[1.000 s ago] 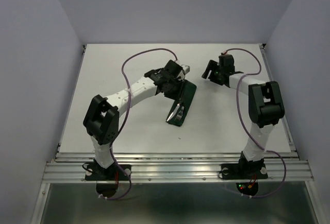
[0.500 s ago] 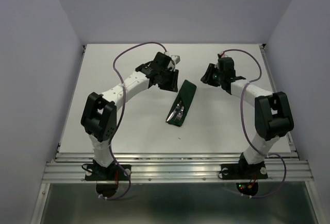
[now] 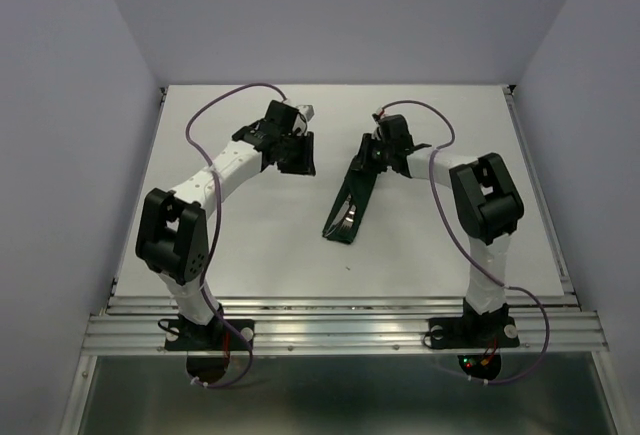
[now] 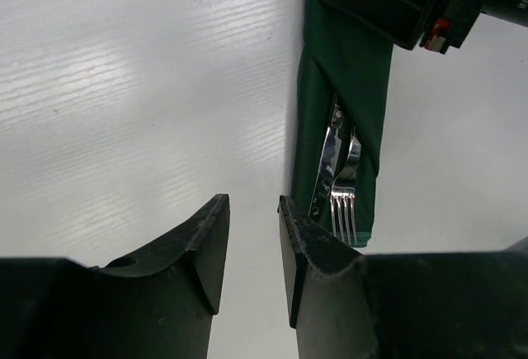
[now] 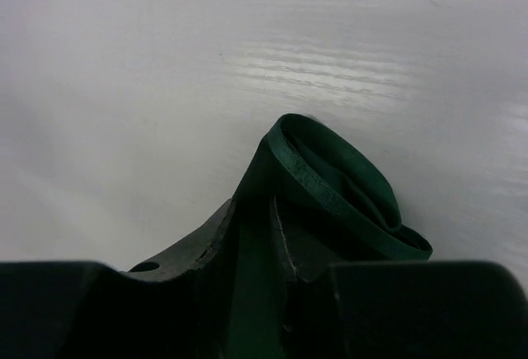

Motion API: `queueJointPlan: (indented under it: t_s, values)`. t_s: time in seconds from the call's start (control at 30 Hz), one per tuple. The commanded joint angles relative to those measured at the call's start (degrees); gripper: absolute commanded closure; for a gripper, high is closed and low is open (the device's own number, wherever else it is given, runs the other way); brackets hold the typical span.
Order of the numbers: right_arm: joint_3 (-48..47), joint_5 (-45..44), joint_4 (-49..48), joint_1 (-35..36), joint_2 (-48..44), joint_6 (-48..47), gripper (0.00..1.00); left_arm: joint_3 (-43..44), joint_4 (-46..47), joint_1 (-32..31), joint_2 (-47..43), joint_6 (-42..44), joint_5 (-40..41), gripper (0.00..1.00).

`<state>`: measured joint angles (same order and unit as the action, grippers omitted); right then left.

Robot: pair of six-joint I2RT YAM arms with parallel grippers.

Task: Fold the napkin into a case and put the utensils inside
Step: Reset both arms

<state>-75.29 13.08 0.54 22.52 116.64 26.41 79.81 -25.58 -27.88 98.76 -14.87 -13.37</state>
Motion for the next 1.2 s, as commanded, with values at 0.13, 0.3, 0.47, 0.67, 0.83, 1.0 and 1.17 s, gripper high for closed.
queueJointPlan:
  t_s: [0.13, 0.3, 0.47, 0.67, 0.83, 1.0, 1.17]
  values:
    - [-4.5, -1.3, -0.7, 0.2, 5.0, 0.7, 0.73, -2.9, 1.9, 0.1, -4.3, 0.3, -0.5, 0.59]
    - [-4.9, -2.4, 1.1, 0.7, 1.0, 0.3, 0.72, -2.8, 1.9, 0.1, -4.6, 0.5, -0.5, 0.59]
    - [-2.9, -11.0, 1.7, 0.7, -9.2, -1.5, 0.56, -2.6, 1.9, 0.1, -5.5, 0.5, -0.1, 0.59]
    - [7.0, -28.2, 1.7, -1.3, -22.6, -3.7, 0.0, -2.6, 1.8, 0.3, -7.4, 0.2, 2.4, 0.59]
    - [16.5, -39.7, 3.1, -2.5, -37.4, -3.4, 0.0, -3.4, 4.0, 0.6, -9.8, -1.1, 3.2, 0.59]
    - [24.4, -52.4, 10.4, -2.5, -48.2, -0.8, 0.0, -4.7, 7.1, 0.9, -13.9, -2.8, 5.2, 0.58]
    - [29.1, -57.2, 20.9, -2.5, -59.0, 3.1, 0.0, -6.4, 10.5, 1.2, -17.9, -4.2, 8.8, 0.58]
